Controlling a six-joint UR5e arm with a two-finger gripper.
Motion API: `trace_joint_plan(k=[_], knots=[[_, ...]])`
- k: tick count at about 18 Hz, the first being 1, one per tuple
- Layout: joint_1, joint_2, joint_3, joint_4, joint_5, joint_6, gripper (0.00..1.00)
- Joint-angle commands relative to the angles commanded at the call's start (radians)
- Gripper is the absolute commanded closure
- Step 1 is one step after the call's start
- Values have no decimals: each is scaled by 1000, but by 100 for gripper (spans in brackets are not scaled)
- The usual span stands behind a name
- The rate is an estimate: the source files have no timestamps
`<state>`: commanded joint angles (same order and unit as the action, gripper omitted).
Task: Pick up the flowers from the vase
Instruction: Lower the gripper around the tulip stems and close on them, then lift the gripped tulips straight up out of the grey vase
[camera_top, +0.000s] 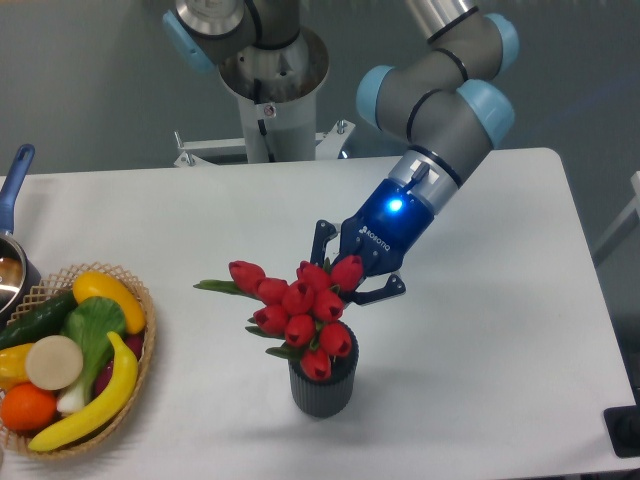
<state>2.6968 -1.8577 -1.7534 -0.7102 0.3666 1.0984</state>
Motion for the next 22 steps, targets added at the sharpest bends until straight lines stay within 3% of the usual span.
trace_joint_plan(k=[8,16,22], knots=[[-14,3,106,-2,0,-130,100],[-23,52,135,-3,3,-219,100],[-18,71,199,-5,8,-301,100]])
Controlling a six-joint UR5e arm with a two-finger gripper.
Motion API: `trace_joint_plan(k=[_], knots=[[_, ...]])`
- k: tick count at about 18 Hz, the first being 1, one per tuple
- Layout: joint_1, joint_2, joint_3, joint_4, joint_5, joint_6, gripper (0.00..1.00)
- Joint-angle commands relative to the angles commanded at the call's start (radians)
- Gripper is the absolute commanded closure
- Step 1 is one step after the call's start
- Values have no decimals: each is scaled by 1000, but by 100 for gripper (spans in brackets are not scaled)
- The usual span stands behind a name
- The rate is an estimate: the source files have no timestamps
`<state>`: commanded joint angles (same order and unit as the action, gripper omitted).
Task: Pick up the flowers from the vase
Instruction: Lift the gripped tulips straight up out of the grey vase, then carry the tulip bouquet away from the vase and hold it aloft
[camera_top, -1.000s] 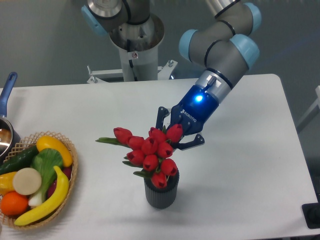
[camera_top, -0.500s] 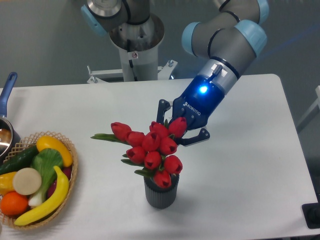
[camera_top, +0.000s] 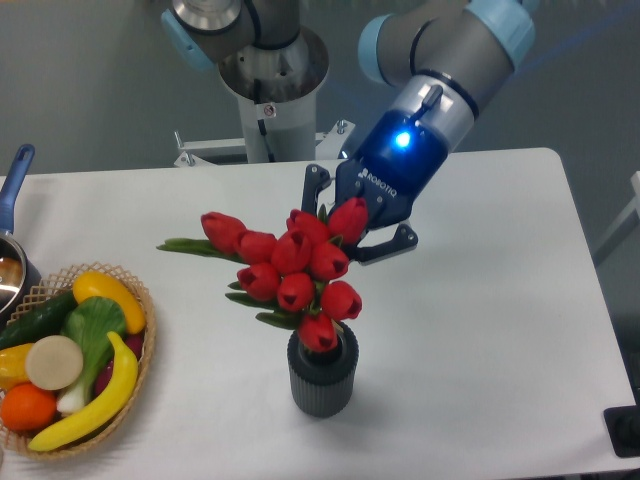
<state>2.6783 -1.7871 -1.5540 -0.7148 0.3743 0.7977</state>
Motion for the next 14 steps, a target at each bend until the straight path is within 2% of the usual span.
trace_joint_plan(k=[4,8,11,14], knots=[[23,0,43,-2,6,3,100],[106,0,84,-2,31,14,100],[150,-8,103,-2,157,58,100],[158,-32,95,-3,238,110,100]])
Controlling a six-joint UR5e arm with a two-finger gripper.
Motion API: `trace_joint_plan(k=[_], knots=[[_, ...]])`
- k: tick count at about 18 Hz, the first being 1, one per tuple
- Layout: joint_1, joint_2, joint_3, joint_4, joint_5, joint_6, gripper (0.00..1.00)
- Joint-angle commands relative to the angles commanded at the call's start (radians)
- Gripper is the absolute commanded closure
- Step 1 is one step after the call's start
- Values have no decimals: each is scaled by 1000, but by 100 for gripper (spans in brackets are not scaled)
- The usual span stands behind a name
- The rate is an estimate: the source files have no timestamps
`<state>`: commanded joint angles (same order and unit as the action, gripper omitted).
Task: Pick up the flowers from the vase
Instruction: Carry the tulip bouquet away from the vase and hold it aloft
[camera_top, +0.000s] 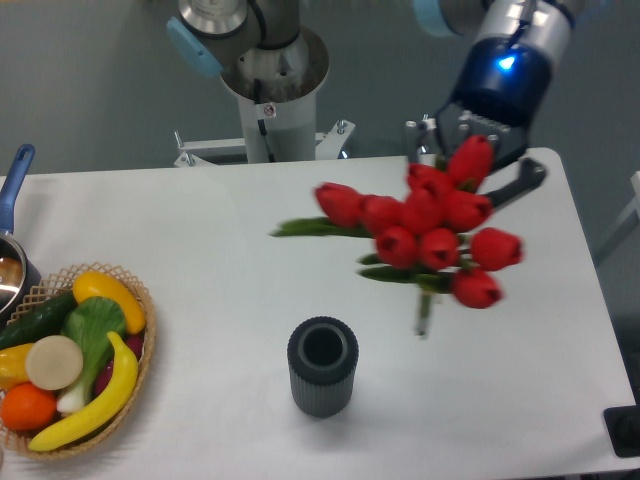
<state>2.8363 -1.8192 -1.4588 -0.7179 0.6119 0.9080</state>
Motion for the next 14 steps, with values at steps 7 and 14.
trace_joint_plan(k=[7,14], knots=[[3,-23,-83,-15,333,114,100],[-84,-58,-86,-222,717,236,100]])
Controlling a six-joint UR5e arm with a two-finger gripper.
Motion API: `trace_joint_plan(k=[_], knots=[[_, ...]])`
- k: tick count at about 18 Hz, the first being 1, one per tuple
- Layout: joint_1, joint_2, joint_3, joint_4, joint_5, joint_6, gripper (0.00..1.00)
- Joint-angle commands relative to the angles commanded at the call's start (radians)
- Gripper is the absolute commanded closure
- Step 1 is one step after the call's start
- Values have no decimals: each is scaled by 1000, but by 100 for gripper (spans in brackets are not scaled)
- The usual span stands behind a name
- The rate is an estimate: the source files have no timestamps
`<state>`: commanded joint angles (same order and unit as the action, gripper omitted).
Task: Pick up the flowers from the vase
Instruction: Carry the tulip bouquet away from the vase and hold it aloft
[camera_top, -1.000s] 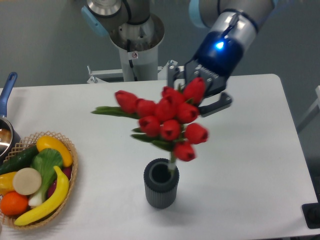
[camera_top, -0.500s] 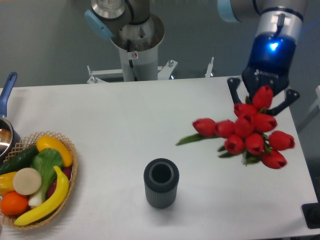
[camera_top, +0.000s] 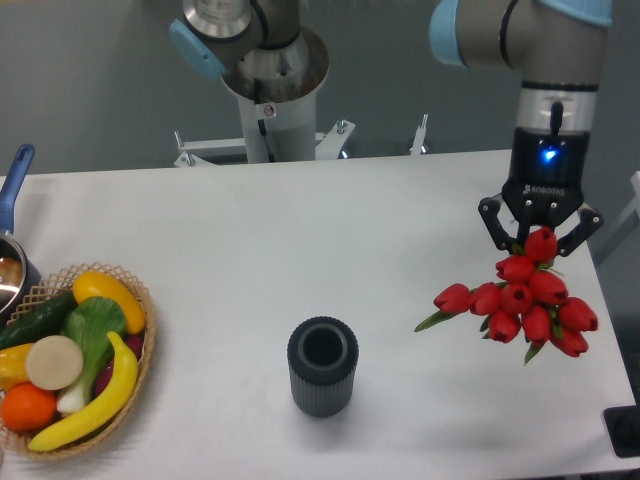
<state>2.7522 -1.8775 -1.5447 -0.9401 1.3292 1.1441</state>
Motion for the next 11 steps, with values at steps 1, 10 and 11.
trace_joint_plan(k=[1,10,11], knots=[[-46,-21,8,-25,92,9,100],[-77,-94,133,-285,203,40,100],[-86,-98,133,-286,218,40,100]])
